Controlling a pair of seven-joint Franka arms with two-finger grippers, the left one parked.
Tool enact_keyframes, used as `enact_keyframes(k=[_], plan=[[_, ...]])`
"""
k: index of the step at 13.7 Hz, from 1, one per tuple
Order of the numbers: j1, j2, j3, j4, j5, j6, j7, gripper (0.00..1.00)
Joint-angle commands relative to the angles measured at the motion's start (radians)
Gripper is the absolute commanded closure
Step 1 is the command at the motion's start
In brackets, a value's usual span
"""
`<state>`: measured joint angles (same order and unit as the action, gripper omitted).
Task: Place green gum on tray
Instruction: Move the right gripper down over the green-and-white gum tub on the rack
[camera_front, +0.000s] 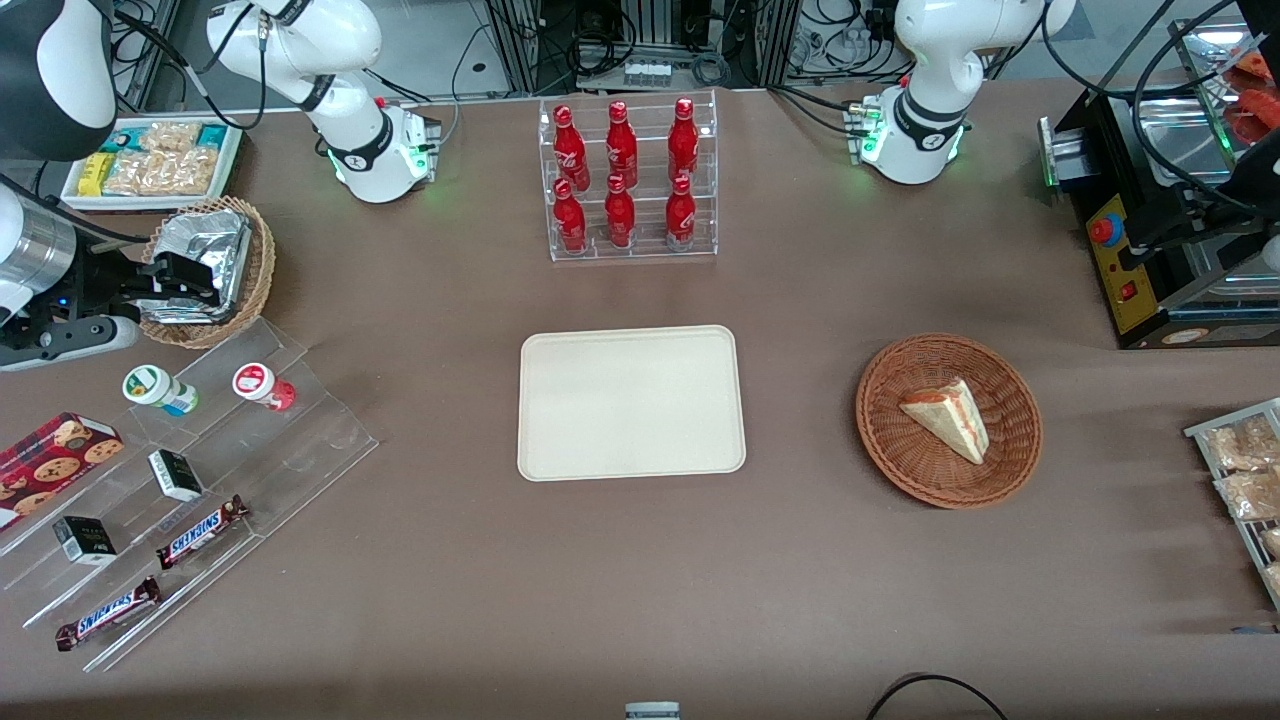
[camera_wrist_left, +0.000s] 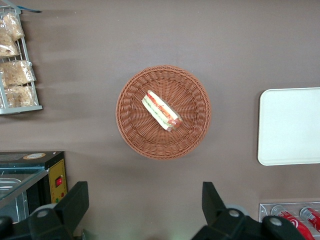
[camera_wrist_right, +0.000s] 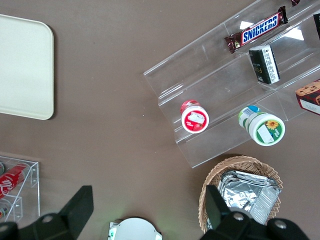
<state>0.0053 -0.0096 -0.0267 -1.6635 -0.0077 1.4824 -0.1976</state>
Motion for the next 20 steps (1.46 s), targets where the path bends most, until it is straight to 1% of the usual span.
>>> enact_keyframes(k=[1,5,7,8,12,17,20], plan=[[0.007,0.017,-0.004,0.034,-0.017,-0.010,0.014,0.00],[-0.001,0.016,-0.006,0.007,-0.020,0.015,0.010,0.00],[-0.005,0.008,-0.010,-0.039,-0.023,0.048,-0.008,0.00],[-0.011,0.007,-0.012,-0.062,-0.023,0.076,-0.043,0.00],[-0.108,0.005,-0.012,-0.148,-0.023,0.199,-0.305,0.00],[-0.223,0.011,-0.010,-0.255,-0.023,0.381,-0.728,0.00],[-0.277,0.014,-0.010,-0.307,-0.021,0.475,-0.902,0.00]])
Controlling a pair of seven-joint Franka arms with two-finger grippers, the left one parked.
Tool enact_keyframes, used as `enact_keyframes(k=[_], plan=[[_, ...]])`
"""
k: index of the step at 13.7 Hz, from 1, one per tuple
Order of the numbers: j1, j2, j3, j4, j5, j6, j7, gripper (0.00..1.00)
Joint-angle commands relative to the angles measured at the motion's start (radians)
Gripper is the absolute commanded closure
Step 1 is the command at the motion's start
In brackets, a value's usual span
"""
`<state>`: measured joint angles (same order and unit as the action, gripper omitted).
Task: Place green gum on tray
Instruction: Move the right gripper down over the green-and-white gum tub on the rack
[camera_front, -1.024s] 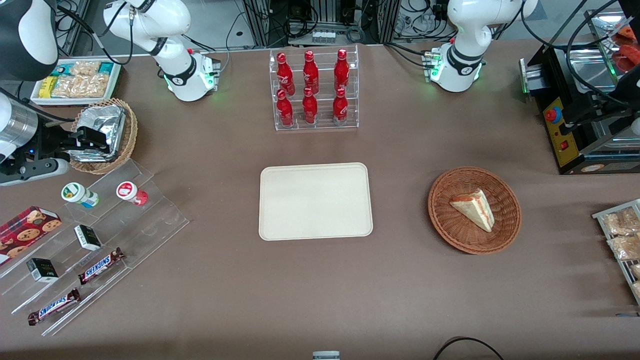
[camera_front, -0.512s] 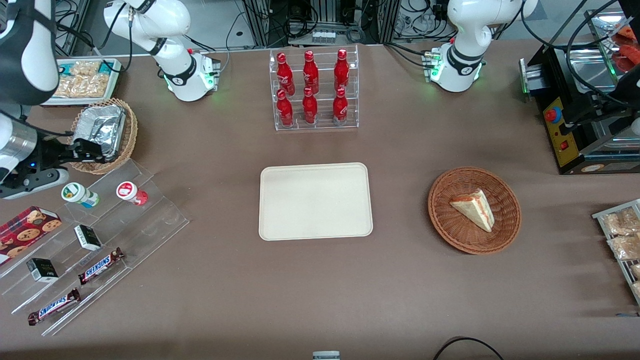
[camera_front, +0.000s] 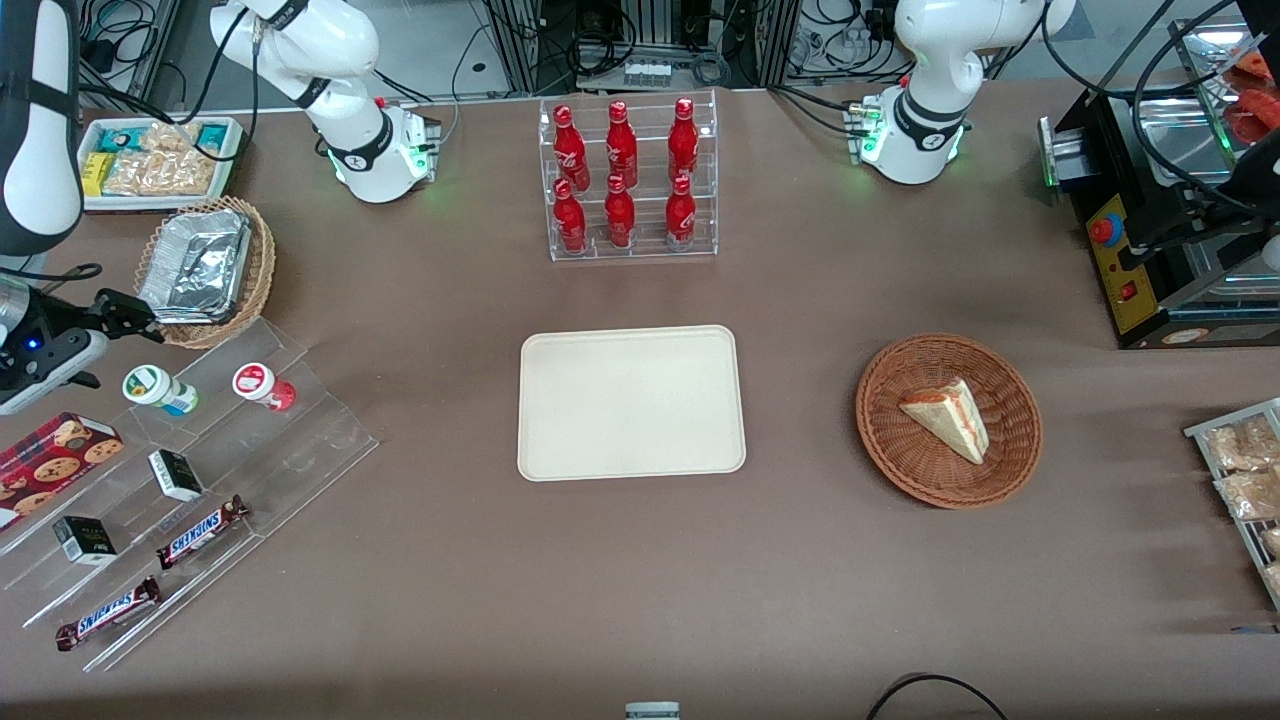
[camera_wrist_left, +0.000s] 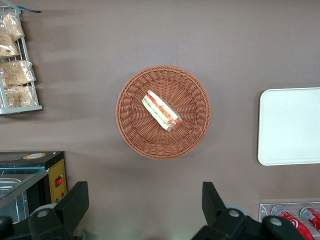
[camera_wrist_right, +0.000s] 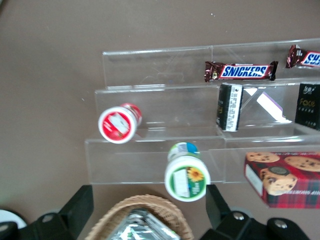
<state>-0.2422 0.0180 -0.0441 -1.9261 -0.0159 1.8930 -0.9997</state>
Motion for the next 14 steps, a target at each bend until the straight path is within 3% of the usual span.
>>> enact_keyframes(k=[1,14], plan=[[-0.044,-0.013,0.007,-0.069,-0.004,0.096,-0.146,0.00],[-0.085,0.011,0.007,-0.221,0.016,0.328,-0.188,0.00]])
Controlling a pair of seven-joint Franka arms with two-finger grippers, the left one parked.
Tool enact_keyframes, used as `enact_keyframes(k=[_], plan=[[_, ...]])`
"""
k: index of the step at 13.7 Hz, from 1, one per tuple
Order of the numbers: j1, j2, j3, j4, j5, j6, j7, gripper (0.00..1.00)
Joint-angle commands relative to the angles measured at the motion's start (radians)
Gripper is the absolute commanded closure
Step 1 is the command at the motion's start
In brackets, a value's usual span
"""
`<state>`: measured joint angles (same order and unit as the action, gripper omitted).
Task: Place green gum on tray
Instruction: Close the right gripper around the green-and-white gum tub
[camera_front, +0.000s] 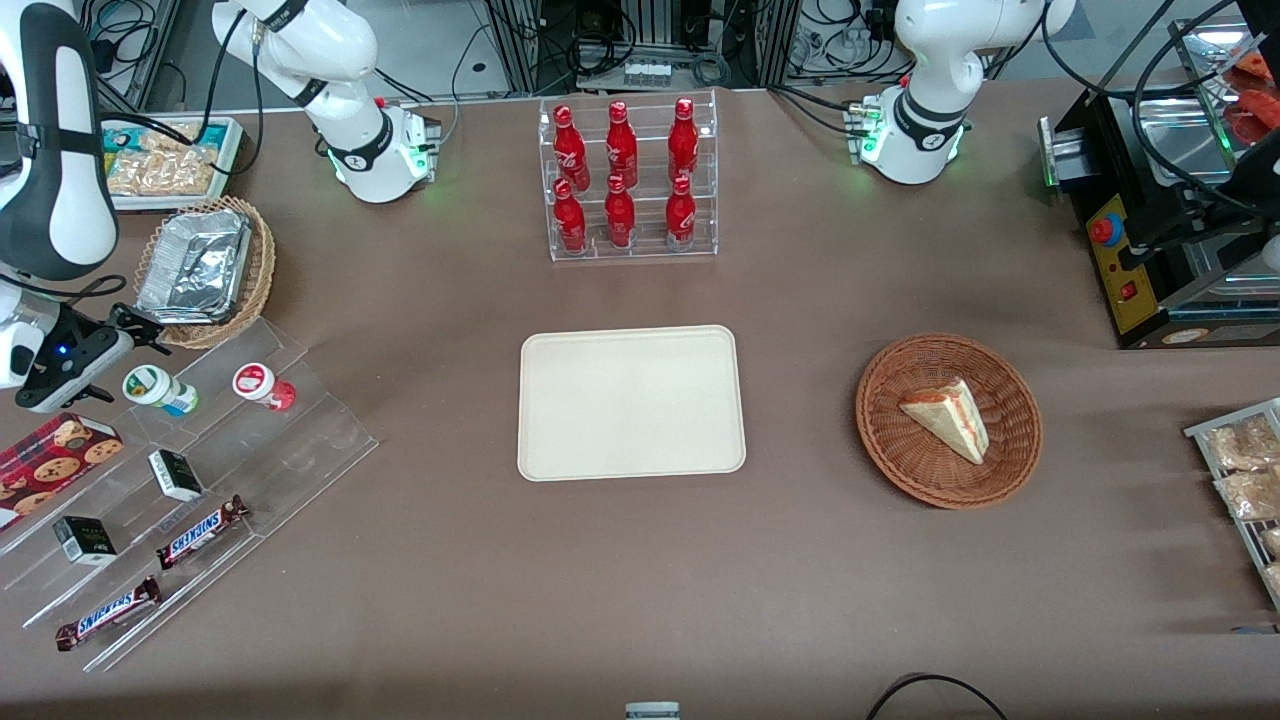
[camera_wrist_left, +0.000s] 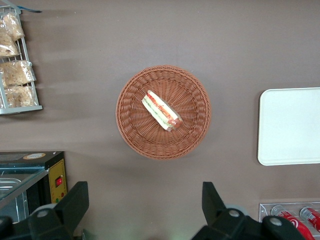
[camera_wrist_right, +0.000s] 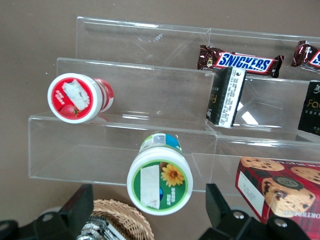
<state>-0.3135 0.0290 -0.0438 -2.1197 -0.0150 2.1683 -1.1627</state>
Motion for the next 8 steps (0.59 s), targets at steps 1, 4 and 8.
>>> enact_keyframes(k=[1,4,8], plan=[[-0.013,0.005,0.007,-0.031,0.015,0.067,-0.029,0.00],[-0.012,0.028,0.008,-0.032,0.015,0.093,-0.031,0.00],[-0.009,0.035,0.008,-0.032,0.015,0.096,-0.038,0.58]])
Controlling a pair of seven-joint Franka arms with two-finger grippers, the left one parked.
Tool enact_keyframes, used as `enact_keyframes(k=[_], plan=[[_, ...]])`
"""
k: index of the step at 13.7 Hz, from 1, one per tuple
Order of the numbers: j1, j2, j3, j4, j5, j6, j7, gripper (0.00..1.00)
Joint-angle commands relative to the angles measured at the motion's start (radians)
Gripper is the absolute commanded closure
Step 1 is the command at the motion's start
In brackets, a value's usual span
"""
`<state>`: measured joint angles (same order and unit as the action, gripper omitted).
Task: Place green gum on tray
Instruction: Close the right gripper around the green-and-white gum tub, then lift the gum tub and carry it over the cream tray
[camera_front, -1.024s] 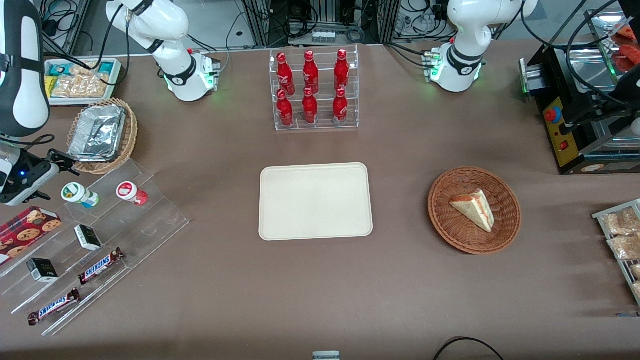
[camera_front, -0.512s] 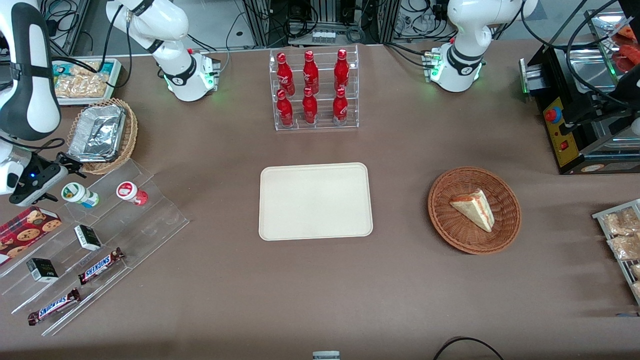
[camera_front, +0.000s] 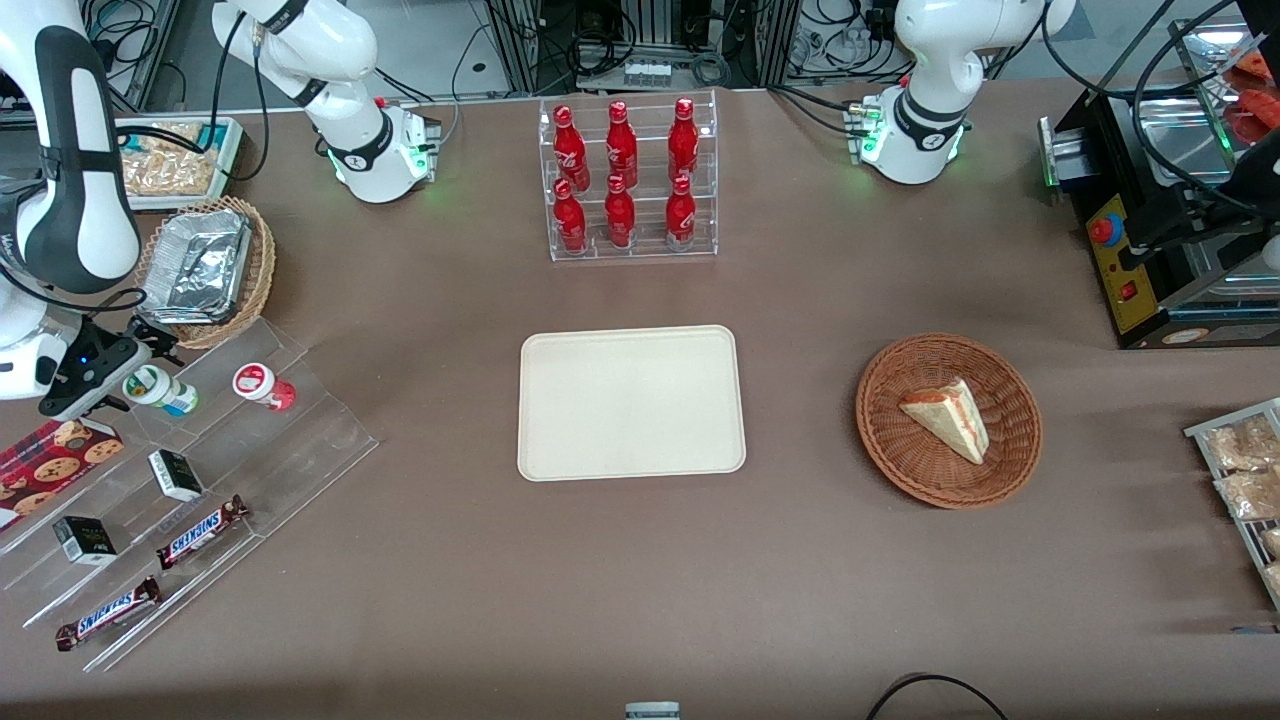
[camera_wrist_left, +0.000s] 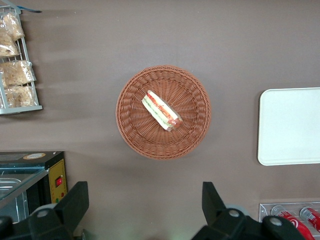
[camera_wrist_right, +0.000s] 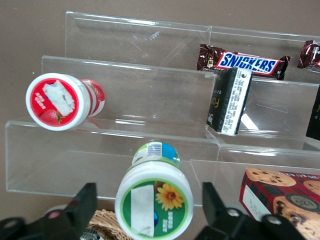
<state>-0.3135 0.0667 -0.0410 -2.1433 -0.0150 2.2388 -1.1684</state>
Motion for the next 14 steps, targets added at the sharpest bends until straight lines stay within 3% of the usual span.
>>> enact_keyframes(k=[1,2,5,8,14], plan=[[-0.009,-0.002,0.004,-0.009,0.015,0.024,-0.033,0.83],[-0.007,-0.002,0.004,-0.009,0.015,0.019,-0.033,1.00],[-0.004,-0.008,0.009,0.003,0.013,-0.001,-0.025,1.00],[0.022,-0.027,0.015,0.074,0.013,-0.115,-0.002,1.00],[0.196,-0.044,0.015,0.230,0.013,-0.410,0.315,1.00]])
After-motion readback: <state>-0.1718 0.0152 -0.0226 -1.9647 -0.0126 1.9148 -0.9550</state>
